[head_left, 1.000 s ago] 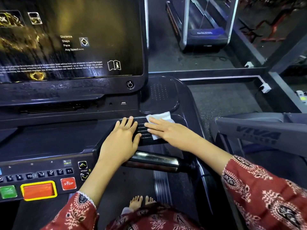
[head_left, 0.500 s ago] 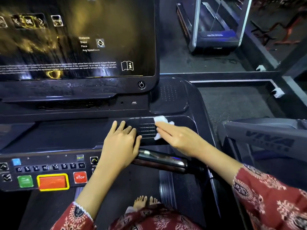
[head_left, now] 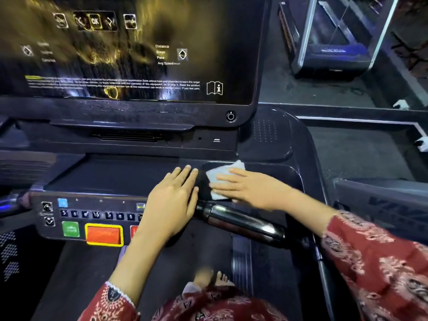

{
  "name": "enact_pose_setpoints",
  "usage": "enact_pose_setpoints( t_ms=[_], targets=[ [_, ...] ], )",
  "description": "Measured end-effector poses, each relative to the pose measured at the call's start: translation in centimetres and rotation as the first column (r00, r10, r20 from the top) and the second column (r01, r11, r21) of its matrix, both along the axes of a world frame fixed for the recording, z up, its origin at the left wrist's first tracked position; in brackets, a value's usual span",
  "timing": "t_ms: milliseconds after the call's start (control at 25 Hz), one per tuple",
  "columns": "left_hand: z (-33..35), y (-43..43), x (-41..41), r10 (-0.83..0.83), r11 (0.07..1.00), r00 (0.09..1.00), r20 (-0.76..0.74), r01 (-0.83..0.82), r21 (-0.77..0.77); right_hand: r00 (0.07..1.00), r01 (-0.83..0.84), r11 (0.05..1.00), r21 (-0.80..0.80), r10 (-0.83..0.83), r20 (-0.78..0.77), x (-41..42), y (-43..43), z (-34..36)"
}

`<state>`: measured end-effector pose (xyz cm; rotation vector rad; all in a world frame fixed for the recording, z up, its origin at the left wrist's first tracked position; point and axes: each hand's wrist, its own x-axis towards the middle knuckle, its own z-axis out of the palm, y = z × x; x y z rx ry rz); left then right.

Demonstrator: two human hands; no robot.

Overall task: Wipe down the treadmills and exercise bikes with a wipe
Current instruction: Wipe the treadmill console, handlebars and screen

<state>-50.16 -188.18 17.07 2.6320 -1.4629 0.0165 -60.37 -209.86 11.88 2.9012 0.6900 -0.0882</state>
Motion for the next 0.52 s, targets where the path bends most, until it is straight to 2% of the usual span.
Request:
enact_pose_setpoints(
  t_ms=[80, 120, 240, 320, 440, 520],
  targets=[
    [-0.3, 0.1, 0.1, -0.001, 1.000, 1.000, 0.021, 0.001, -0.026, 0.996, -0.079, 0.996, -0.047, 0.077, -0.044, -2.5, -3.1, 1.0],
    [-0.4, 0.2, 0.0, 0.004, 1.000, 1.000, 0.025, -0.003, -0.031, 0.997, -0.079, 0.996, -0.051, 0.079, -0.008, -3.5, -4.5, 1.3],
    [-0.7, -0.1, -0.1, 0.006, 0.997, 0.999, 0.045, -0.003, -0.078, 0.998, 0.055, 0.996, -0.070, -0.052, 0.038, -2.7, -3.4, 1.6],
    [-0.8, -0.1, 0.0, 0.010, 0.994, 0.998, 0.055, -0.004, -0.111, 0.997, 0.068, 0.995, -0.073, -0.066, 0.027, -0.5, 0.0, 0.4],
    [-1.0, 0.0, 0.0, 0.019, 0.988, 0.996, 0.088, -0.005, -0.155, 0.996, -0.090, 0.990, -0.106, 0.088, -0.017, -0.3, 0.0, 0.6],
    [-1.3, 0.0, 0.1, 0.019, 0.984, 0.995, 0.098, -0.002, -0.179, 0.993, -0.118, 0.985, -0.124, 0.115, -0.035, -2.5, -2.5, 2.4]
  ],
)
